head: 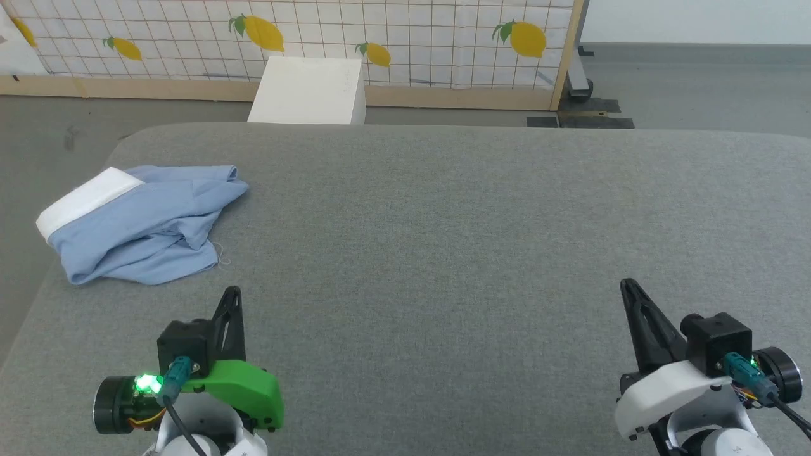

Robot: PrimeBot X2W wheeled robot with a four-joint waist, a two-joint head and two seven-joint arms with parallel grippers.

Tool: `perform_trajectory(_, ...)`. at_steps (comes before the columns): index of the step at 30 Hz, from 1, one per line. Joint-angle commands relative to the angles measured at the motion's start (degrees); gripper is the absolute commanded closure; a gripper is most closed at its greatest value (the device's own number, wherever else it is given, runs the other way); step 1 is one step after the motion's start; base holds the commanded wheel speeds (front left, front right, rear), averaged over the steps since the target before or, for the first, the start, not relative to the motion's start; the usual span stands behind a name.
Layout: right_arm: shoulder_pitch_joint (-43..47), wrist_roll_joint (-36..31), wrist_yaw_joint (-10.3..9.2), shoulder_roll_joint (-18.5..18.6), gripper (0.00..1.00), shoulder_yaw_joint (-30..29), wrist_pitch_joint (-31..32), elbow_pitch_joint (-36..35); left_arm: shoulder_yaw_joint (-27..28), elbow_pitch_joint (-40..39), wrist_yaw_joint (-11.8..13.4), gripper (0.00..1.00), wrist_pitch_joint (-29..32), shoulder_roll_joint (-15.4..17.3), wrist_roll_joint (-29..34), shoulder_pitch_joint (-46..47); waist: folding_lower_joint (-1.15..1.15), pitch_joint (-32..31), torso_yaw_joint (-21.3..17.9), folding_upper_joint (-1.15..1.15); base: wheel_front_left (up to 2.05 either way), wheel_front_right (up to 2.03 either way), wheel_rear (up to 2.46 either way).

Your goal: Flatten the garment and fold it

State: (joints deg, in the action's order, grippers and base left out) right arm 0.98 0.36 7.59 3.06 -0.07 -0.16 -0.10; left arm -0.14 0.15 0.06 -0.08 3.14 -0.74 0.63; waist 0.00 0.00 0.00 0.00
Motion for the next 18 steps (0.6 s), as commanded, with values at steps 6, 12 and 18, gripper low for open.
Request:
perform_trajectory(6, 0.0, 0.0, 0.00, 0.0, 0.00, 0.0, 0.0, 0.0, -0.1, 0.0, 0.0, 0.00, 0.0, 0.0, -0.3, 0.0, 0.00, 0.0, 0.0, 0.00, 0.00, 0.00, 0.00)
perform_trajectory(12, 0.2, 0.1, -0.01, 0.1, 0.00, 0.1, 0.1, 0.1, -0.1, 0.0, 0.1, 0.00, 0.1, 0.0, -0.3, -0.4, 0.00, -0.5, -0.1, 0.00, 0.00, 0.00, 0.00)
perform_trajectory(18, 0.4, 0.0, -0.01, 0.3, 0.00, 0.2, 0.2, 0.1, -0.1, -0.2, 0.2, 0.00, 0.3, 0.0, -0.2, -0.8, 0.00, -0.8, -0.2, 0.00, 0.00, 0.00, 0.00)
